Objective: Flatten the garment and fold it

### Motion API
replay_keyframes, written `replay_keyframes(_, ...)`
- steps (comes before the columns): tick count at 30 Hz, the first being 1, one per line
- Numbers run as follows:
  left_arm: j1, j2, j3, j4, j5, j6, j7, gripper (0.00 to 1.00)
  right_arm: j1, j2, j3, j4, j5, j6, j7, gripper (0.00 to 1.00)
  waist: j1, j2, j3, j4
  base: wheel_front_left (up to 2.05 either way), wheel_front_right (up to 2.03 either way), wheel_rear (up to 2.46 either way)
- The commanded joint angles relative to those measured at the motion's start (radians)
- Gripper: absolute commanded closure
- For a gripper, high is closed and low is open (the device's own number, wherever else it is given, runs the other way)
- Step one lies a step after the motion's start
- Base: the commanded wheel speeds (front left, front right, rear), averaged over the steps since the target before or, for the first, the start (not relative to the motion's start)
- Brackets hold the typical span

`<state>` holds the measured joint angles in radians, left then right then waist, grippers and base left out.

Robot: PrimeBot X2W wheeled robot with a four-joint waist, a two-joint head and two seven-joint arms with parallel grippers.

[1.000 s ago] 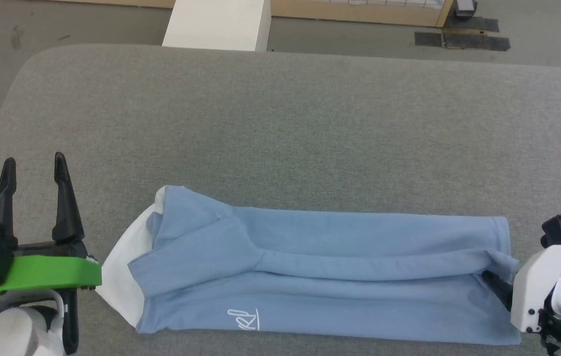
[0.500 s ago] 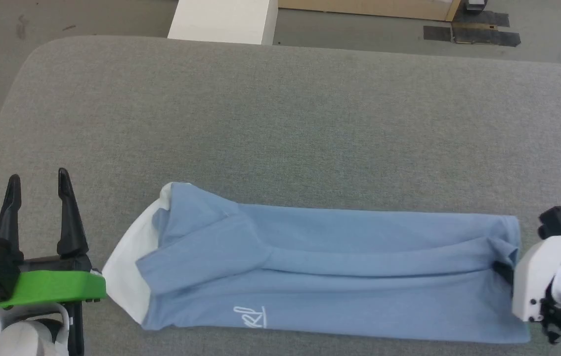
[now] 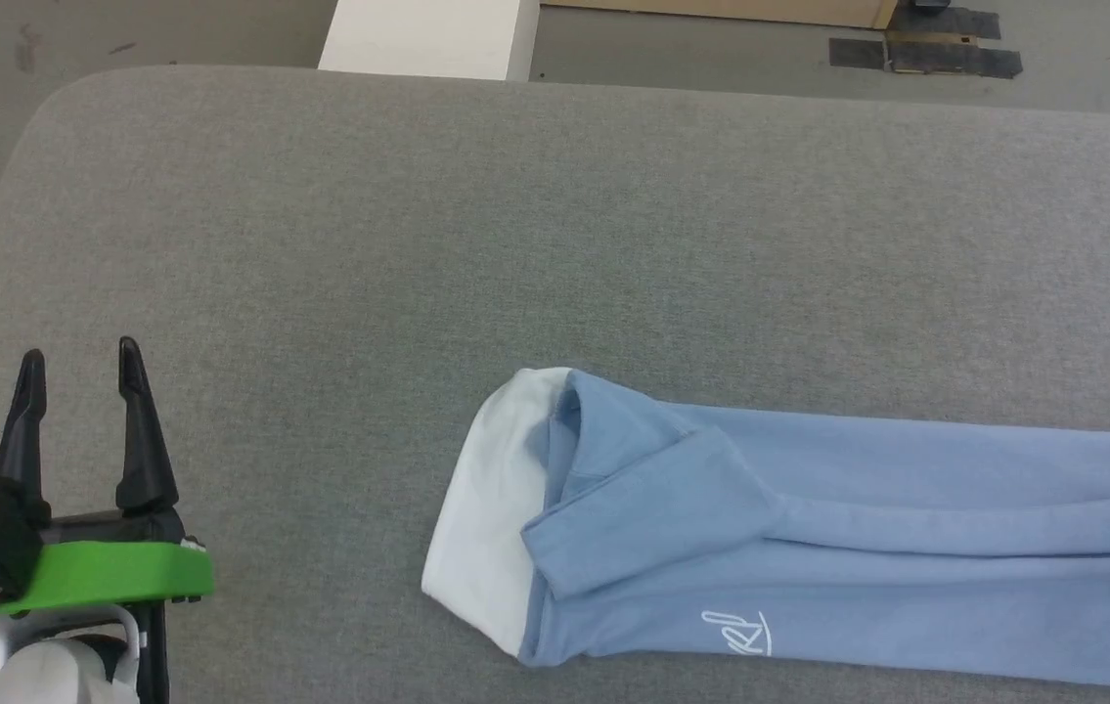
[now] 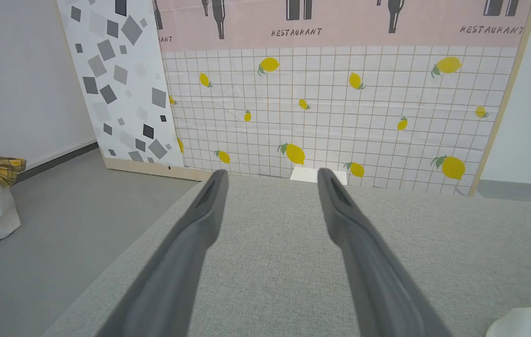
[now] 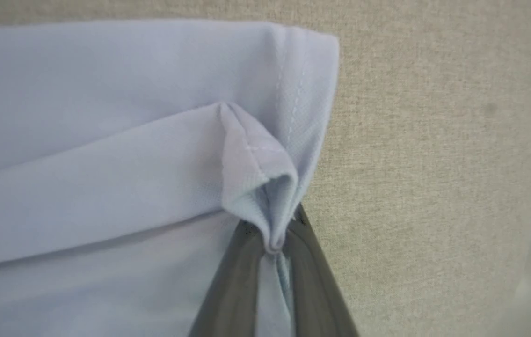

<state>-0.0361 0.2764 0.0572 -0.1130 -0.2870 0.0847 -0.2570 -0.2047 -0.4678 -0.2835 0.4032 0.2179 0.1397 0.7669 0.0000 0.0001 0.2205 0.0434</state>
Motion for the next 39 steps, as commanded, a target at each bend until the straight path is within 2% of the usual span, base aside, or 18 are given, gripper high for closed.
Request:
replay_keyframes(1,0.011,-0.01,0.007,0.004,0.008,-0.009,-0.005,0.0,-0.009,-0.007,0.007,0.003,-0.006,-0.009,0.011,1.0,0.0,-0.0001,-0.007,-0.004,0.0,0.0,0.0)
replay_keyframes(5,0.02,-0.023,0.019,0.014,0.016,-0.023,-0.005,0.0,0.009,-0.05,0.104,-0.088,0.037,-0.009,0.074,1.0,0.0,-0.0001,-0.028,-0.012,0.0,0.0,0.0)
replay_keyframes(7,0.026,-0.028,0.026,0.017,0.02,-0.029,-0.005,0.0,0.034,-0.085,0.155,-0.169,0.069,-0.009,0.125,1.0,0.0,-0.0001,-0.041,-0.016,0.0,0.0,0.0)
replay_keyframes(11,0.038,-0.038,0.038,0.018,0.032,-0.036,-0.005,0.0,0.095,-0.114,0.213,-0.389,0.159,-0.009,0.272,1.0,0.0,-0.0001,-0.06,-0.02,0.0,0.0,0.0)
replay_keyframes(14,0.043,-0.049,0.042,0.017,0.038,-0.041,-0.005,0.0,0.134,-0.083,0.24,-0.556,0.204,-0.009,0.345,1.0,0.0,-0.0001,-0.067,-0.019,0.0,0.0,0.0)
replay_keyframes(18,0.044,-0.061,0.044,0.021,0.044,-0.052,-0.005,0.0,0.148,-0.028,0.312,-0.678,0.239,-0.009,0.38,1.0,0.0,-0.0001,-0.069,-0.012,0.0,0.0,0.0)
replay_keyframes(21,0.042,-0.069,0.046,0.028,0.045,-0.06,-0.005,0.0,0.129,0.015,0.39,-0.702,0.26,-0.009,0.364,1.0,0.0,-0.0001,-0.067,0.001,0.0,0.0,0.0)
replay_keyframes(26,0.044,-0.079,0.056,0.033,0.052,-0.068,-0.005,0.0,0.054,0.061,0.542,-0.669,0.295,-0.009,0.297,1.0,0.0,-0.0001,-0.06,0.026,0.0,0.0,0.0)
replay_keyframes(35,0.035,-0.095,0.063,0.044,0.06,-0.09,-0.005,0.0,-0.108,0.152,0.759,-0.529,0.291,-0.009,0.164,1.0,0.0,-0.0001,-0.04,0.079,0.0,0.0,0.0)
replay_keyframes(39,0.029,-0.106,0.063,0.047,0.067,-0.096,-0.005,0.0,-0.168,0.194,0.822,-0.45,0.289,-0.009,0.114,1.0,0.0,-0.0001,-0.03,0.098,0.0,0.0,0.0)
